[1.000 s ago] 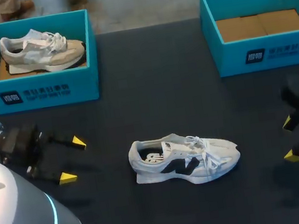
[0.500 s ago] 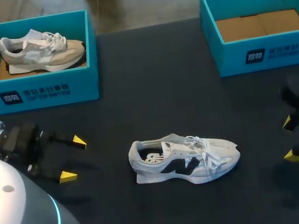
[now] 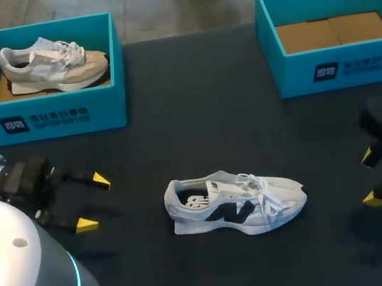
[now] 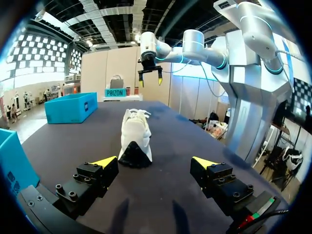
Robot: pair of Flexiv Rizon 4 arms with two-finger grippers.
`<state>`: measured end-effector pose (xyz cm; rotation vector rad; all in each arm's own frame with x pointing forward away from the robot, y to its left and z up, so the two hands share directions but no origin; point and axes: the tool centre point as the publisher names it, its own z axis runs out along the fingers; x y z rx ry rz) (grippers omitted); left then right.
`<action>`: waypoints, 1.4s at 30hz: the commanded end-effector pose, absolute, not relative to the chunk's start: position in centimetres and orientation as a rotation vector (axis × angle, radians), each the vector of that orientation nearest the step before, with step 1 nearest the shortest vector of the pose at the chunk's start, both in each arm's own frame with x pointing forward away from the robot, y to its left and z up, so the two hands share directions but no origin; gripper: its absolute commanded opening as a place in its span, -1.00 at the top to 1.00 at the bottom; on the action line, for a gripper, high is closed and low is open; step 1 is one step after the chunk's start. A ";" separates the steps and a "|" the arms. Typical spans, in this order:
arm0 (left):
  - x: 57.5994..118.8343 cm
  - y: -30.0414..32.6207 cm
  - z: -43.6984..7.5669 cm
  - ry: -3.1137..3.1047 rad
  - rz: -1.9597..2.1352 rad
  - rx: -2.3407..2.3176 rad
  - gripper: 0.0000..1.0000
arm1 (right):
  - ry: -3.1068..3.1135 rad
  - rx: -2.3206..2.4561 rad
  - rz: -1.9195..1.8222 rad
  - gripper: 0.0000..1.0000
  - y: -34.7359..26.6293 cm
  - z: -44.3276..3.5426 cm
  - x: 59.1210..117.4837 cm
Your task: Take the shoe out of the shoebox, open the shoe tongue, remove and reinsert the insole, then place the shoe into the shoebox
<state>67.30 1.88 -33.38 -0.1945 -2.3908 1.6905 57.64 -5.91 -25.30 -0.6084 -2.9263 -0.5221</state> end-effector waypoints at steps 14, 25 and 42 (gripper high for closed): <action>68.1 -0.1 -37.0 -2.394 1.815 -0.130 -1.00 | -2.931 -0.612 -0.523 -1.00 -5.9 -25.4 57.4; 69.1 -0.2 -38.7 -2.341 1.862 -0.057 -1.00 | -2.931 -0.612 -0.523 -1.00 -5.9 -25.4 57.4; 68.7 -3.2 -38.8 -2.354 1.856 -0.012 -1.00 | -2.931 -0.612 -0.523 -1.00 -5.9 -25.4 57.4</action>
